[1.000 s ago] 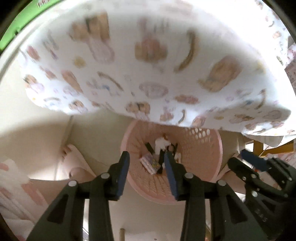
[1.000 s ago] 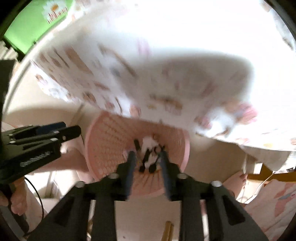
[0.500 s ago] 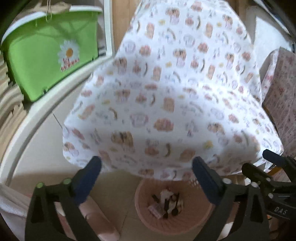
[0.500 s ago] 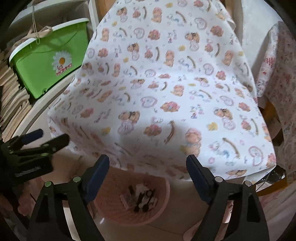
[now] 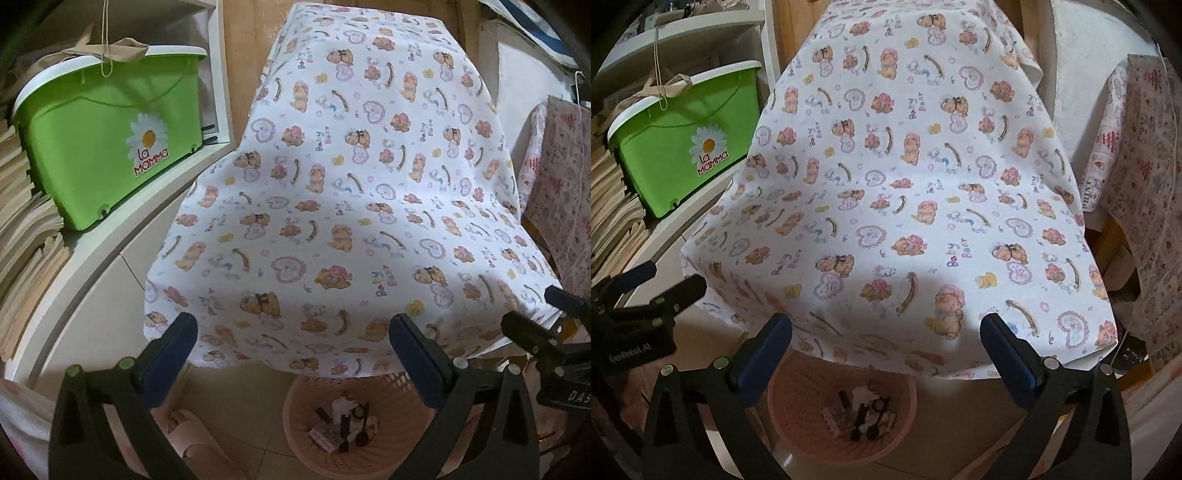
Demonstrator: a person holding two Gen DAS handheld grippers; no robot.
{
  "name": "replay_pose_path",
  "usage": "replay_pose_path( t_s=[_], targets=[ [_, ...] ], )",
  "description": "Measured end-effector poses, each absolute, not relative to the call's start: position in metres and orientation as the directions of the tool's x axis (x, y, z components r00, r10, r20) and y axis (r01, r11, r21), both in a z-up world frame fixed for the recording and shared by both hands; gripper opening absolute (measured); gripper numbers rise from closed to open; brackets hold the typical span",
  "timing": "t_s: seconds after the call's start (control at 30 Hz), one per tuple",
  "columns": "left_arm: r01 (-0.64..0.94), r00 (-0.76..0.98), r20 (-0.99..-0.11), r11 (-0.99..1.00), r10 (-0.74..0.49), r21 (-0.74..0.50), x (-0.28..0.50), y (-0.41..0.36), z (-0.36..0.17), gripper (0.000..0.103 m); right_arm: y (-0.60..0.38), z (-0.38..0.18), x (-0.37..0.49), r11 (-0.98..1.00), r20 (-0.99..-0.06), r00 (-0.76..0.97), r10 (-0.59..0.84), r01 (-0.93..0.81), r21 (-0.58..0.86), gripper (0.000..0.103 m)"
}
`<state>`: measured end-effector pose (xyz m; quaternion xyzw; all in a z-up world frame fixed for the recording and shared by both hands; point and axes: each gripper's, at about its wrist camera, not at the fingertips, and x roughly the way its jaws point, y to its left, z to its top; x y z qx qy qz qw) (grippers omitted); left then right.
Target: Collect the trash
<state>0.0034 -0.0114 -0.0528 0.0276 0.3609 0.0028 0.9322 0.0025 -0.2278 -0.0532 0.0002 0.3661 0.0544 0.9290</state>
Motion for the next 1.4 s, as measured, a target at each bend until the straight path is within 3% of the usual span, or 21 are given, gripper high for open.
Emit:
replay_pose_path(
  t_s=[1.4],
  targets=[
    [0.002, 0.750, -0.660, 0.999, 0.033, 0.052, -0.0010, -0.0149, -0.0552, 0.103, -0.2334, -0.0502, -0.0029, 0.996, -0.670, 0.738, 0.078, -0.079, 0.029, 0.103]
  ],
)
